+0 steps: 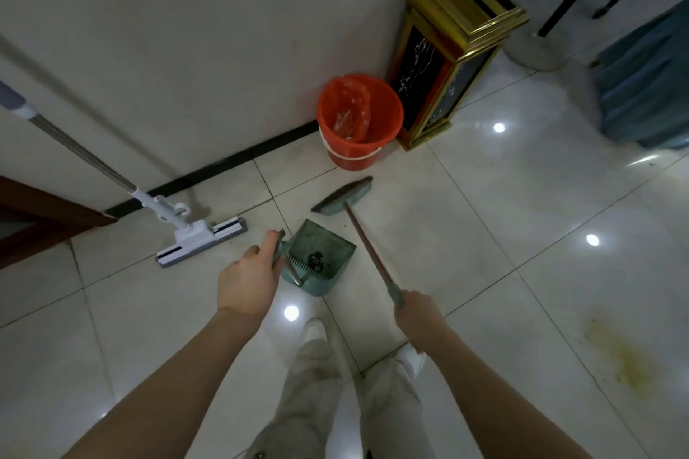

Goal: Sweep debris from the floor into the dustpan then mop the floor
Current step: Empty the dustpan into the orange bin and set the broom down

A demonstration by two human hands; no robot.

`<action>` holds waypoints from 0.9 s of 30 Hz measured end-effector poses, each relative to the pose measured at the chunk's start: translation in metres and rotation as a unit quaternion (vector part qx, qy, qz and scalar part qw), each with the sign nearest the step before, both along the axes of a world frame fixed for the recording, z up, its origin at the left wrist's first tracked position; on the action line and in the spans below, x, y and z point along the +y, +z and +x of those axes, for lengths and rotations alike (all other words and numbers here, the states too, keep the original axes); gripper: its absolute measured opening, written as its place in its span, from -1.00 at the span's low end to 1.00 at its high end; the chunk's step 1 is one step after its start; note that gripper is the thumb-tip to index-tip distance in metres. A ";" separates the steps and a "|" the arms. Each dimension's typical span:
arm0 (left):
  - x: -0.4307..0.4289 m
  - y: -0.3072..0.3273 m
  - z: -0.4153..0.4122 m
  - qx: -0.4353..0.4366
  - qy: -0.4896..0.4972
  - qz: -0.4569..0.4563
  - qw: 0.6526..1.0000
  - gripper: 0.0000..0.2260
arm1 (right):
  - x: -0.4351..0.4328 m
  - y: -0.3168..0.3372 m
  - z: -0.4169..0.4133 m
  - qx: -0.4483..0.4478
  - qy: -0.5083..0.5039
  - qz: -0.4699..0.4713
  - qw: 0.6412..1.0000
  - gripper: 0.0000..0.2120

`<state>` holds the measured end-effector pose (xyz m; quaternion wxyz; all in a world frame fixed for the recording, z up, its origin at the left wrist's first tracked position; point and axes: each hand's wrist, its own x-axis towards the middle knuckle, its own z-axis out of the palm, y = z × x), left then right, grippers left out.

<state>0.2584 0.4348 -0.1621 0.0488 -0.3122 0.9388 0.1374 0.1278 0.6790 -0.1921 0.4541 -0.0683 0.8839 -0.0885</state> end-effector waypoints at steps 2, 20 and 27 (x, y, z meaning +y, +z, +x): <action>0.002 0.002 -0.002 -0.002 -0.003 0.003 1.000 -0.72 | 0.033 0.008 0.010 -0.004 0.017 0.019 1.000 -0.80; 0.020 0.010 0.008 -0.018 -0.058 0.032 0.998 -0.71 | 0.040 0.039 -0.045 0.064 -0.145 -0.036 0.987 -0.65; 0.032 0.007 -0.002 -0.016 -0.055 0.028 0.998 -0.71 | 0.021 0.021 -0.016 0.010 -0.154 0.010 0.988 -0.81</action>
